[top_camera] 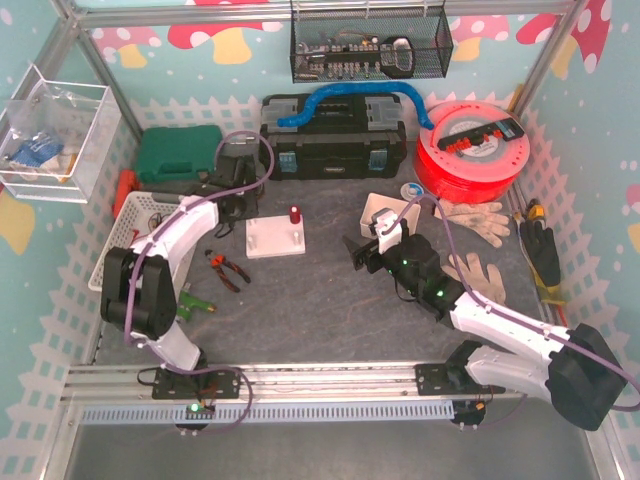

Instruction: Install the large spring

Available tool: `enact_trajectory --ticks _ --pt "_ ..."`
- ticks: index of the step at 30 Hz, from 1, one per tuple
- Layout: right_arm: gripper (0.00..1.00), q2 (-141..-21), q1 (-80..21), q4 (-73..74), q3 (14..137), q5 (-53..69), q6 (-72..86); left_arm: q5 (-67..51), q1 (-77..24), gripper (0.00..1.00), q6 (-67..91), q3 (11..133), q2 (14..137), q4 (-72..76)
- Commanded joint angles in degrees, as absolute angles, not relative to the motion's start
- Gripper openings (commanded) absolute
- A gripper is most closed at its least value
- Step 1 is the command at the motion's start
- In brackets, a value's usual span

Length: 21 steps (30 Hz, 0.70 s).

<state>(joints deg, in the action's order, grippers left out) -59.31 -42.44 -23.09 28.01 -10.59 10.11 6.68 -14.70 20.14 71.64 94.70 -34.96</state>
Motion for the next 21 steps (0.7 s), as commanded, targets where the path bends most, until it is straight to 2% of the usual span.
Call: enact_trajectory --ticks 1,19,21 --pt "1.00 -59.06 -42.45 -22.59 27.69 -11.41 10.39 7.76 -14.19 0.00 19.07 74.55 95.35 -35.16" --pt "1.00 -60.08 -42.45 -22.03 28.21 -11.16 10.12 6.16 -14.25 0.00 19.25 75.64 98.82 -34.01" --pt "1.00 -60.08 -42.43 -21.78 28.30 -11.21 10.19 5.86 -14.24 0.03 19.25 75.75 99.56 -33.93"
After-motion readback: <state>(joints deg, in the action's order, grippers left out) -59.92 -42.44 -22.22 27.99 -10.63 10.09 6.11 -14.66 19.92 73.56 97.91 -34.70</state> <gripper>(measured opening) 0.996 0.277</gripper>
